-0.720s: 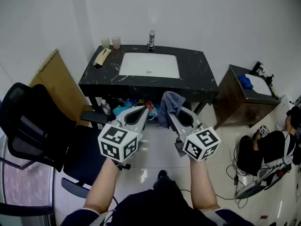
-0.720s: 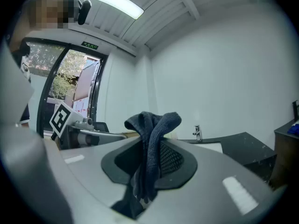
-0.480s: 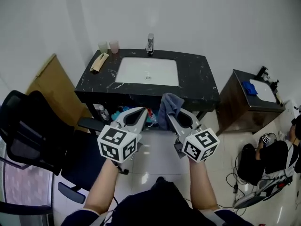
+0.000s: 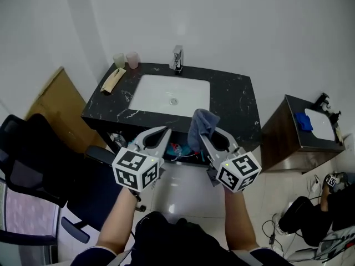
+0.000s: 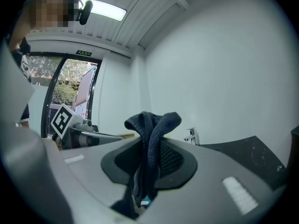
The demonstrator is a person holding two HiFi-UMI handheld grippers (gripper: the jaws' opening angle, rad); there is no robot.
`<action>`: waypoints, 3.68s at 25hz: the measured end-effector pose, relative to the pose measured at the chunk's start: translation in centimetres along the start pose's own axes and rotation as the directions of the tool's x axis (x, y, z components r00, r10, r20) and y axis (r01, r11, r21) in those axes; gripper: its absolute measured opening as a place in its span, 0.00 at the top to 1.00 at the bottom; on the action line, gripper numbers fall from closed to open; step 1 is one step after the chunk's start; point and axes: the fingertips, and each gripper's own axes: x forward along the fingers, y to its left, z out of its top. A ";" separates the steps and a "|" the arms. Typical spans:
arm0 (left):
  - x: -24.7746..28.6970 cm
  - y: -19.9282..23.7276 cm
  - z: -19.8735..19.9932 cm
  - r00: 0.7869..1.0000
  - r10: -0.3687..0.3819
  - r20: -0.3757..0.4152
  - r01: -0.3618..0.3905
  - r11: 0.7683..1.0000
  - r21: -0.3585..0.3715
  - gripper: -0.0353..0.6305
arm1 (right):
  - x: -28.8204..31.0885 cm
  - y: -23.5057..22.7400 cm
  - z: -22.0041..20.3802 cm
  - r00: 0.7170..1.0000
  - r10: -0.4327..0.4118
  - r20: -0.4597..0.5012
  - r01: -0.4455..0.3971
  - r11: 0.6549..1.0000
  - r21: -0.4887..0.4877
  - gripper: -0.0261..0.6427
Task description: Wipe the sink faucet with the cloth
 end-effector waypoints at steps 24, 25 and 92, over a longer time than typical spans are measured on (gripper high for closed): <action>18.3 20.8 1.8 0.988 -0.151 -0.009 0.151 0.988 -0.040 0.94 | 21.2 -12.5 -2.0 0.974 -0.208 -0.090 0.207 0.978 -0.020 0.84; 18.9 21.4 1.7 0.987 -0.160 -0.015 0.159 0.986 -0.042 0.94 | 22.0 -13.0 -2.1 0.971 -0.218 -0.096 0.217 0.976 -0.018 0.84; 34.4 30.4 -3.8 0.964 -0.191 -0.184 0.198 0.980 0.022 0.81 | 41.1 -26.5 -8.5 0.811 -0.231 -0.538 -0.202 0.752 -0.628 0.85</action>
